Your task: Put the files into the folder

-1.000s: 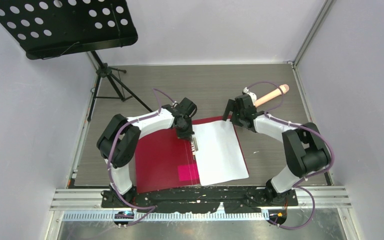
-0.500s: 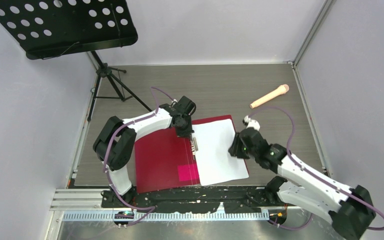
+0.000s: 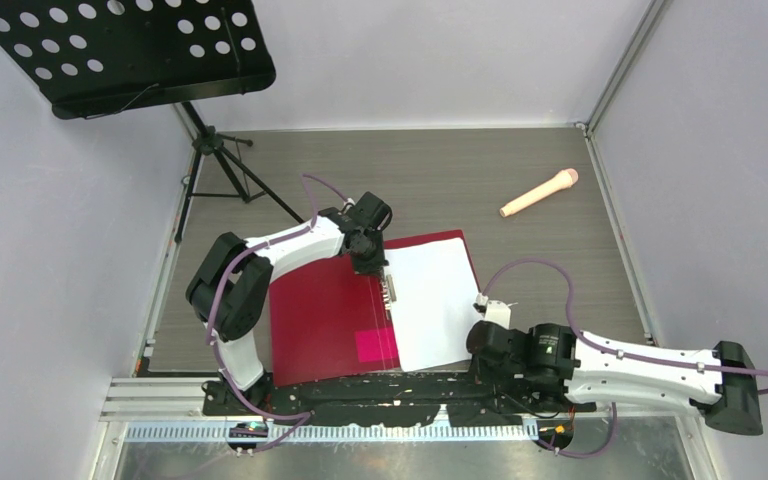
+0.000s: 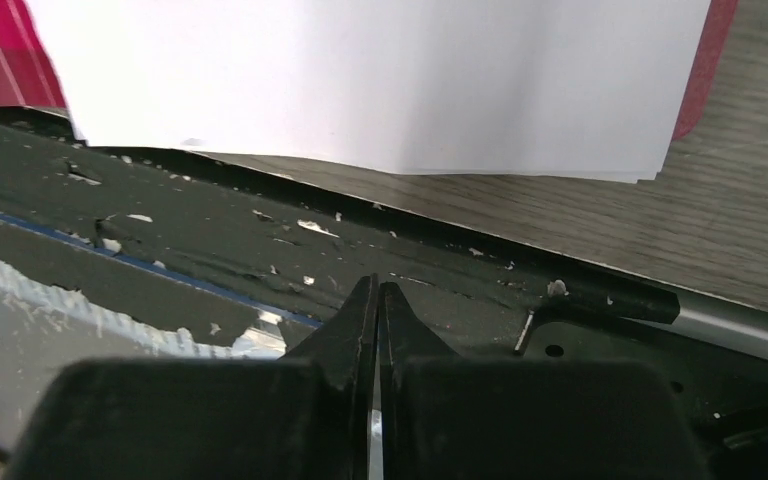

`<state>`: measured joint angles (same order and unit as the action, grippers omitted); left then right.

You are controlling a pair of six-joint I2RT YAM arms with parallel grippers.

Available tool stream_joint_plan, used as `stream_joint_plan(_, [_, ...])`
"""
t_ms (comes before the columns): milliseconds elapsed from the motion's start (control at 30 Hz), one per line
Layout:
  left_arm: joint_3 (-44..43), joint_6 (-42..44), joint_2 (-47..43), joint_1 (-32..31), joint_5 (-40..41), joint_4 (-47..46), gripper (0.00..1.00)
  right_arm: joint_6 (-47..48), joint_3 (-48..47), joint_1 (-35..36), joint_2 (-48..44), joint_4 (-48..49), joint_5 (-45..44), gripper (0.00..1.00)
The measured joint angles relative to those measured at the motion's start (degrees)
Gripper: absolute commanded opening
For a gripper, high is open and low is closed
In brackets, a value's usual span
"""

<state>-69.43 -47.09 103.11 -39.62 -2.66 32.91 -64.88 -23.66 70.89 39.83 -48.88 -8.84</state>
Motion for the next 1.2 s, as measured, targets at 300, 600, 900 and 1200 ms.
stream_joint_plan(300, [0.04, 0.02, 0.00, 0.00, 0.00, -0.02, 0.00, -5.53, 3.58, 2.58, 3.72, 3.26, -1.86, 0.06])
stream_joint_plan(600, [0.09, 0.00, 0.00, 0.00, -0.02, -0.02, 0.00, -6.43, 4.04, 3.02, 5.95, 9.03, -7.52, 0.06])
stream_joint_plan(900, [0.13, 0.00, 0.00, 0.00, -0.11, -0.04, 0.00, -7.41, 4.96, 2.99, 7.56, 13.55, -12.35, 0.06])
stream_joint_plan(1200, [0.13, 0.00, 0.00, 0.00, -0.20, -0.04, 0.00, -6.71, 3.93, 2.97, 11.63, 16.55, -14.73, 0.06])
